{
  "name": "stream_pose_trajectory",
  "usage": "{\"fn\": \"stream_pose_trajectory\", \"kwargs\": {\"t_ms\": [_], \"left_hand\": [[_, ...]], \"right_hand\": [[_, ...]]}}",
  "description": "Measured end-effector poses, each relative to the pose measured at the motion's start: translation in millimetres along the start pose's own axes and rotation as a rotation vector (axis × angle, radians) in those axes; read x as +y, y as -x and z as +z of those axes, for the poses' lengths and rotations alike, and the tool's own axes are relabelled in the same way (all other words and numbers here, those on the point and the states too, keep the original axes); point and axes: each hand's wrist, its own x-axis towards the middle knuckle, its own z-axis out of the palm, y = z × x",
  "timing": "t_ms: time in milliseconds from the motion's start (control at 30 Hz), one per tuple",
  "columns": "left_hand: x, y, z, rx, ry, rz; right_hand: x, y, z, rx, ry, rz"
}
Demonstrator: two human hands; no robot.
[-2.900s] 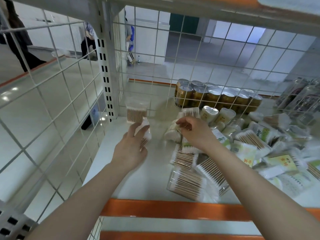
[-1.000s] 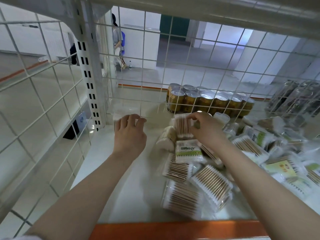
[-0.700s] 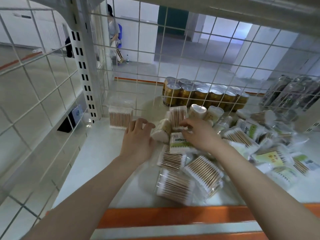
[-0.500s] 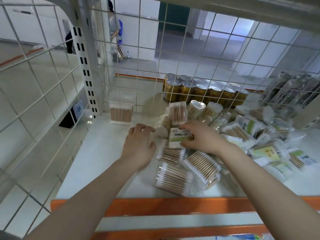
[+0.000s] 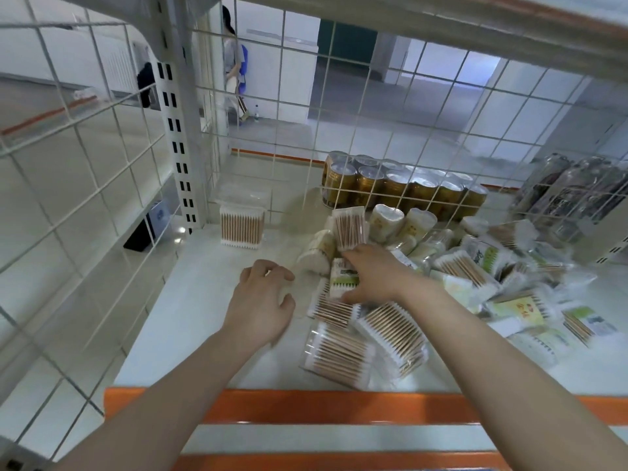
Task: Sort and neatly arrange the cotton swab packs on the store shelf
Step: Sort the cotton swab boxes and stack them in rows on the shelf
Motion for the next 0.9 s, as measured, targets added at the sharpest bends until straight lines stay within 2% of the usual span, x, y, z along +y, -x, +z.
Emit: {"fn": "stream_pose_trajectory", "kwargs": {"t_ms": [200,433,733,900], "left_hand": [[-2.7,3.4,-3.8,-0.008,0.023,-0.008],[-2.2,6.9,-8.0,-0.006,0.023,-0.001],[2.5,12.9,-10.7,0.003,-0.006,0.022],[10.3,16.7,-10.8,0.036,0.008,0.033]], "right_hand": [[-5.4,9.0,-0.6,0.035,-0.089,-0.039],[-19.6,19.6,-8.8,0.197,-0.3,-0.096],[-38.6,11.2,-11.5,0.28,-0.741,0.065],[-49.2,4.0,-8.4,0.33,-0.832,0.075]]}}
